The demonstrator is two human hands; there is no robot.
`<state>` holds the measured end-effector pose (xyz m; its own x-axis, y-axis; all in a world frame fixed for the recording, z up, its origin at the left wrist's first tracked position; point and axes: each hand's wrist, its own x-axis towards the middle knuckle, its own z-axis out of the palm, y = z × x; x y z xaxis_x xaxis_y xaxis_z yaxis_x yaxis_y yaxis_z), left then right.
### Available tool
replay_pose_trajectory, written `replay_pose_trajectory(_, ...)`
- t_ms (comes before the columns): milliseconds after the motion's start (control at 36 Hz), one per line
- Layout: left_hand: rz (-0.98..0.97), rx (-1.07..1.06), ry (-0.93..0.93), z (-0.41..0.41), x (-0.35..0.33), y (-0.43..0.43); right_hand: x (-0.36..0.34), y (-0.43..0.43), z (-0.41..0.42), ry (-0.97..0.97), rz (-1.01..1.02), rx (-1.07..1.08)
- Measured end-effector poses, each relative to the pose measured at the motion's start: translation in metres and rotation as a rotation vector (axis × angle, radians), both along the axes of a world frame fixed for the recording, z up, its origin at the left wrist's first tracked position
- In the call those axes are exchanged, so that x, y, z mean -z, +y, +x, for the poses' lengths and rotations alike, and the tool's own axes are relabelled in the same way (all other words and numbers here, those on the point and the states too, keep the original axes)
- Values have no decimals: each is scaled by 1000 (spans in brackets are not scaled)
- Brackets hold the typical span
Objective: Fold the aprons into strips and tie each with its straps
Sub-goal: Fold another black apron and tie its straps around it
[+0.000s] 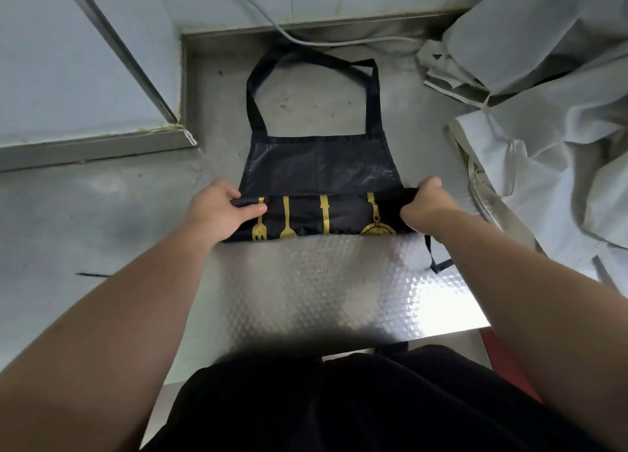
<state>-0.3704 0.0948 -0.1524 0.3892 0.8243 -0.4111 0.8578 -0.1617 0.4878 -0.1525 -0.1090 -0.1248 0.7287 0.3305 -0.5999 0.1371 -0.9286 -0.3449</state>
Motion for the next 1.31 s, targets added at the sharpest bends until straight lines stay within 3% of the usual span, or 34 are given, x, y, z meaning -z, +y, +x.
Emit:
replay_pose_trajectory(111,120,-19,72,1,-1,-6,1,0,-7,-79,-19,-32)
replay_pose_trajectory(194,239,44,141,5,0,-14,1,-2,-16,-358,-129,-323)
replay_pose_trajectory(250,480,195,188,6,1,-22,5,-3,-20,-633,-187,-663)
replay_pose_trajectory(333,726,569,21,9,9,-31,14,-6,-21,-573,-135,-887)
replay_pose_trajectory(389,606,687,-7,9,13,-34,18,-11,-19,-434,-98,-847)
replay_pose_trajectory(472,404,705,112,6,12,-33,19,-15,-14,-375,-103,-867)
replay_pose_trajectory(556,331,786,215,7,0,-35,18,-12,-11,-398,-131,-899)
replay_pose_trajectory(667,247,752,182,11,-8,-34,8,-14,-9,-449,-60,-900)
replay_pose_trajectory(806,-47,704,198,20,-26,-19,-4,-19,8,-150,-36,-787)
replay_pose_trajectory(917,-239,681,190,22,-35,-10,-4,-21,14,-78,10,-748)
replay_pose_trajectory(1000,-220,721,282,26,-41,-6,-4,-21,15,-78,57,-672)
replay_pose_trajectory(1111,-162,605,294,31,-35,1,-5,-19,18,-99,154,-405)
replay_pose_trajectory(1222,137,474,310,32,-15,0,6,-20,12,-236,144,-255)
replay_pose_trajectory(1306,425,502,342,31,-4,-14,11,-21,2,-404,-40,-401)
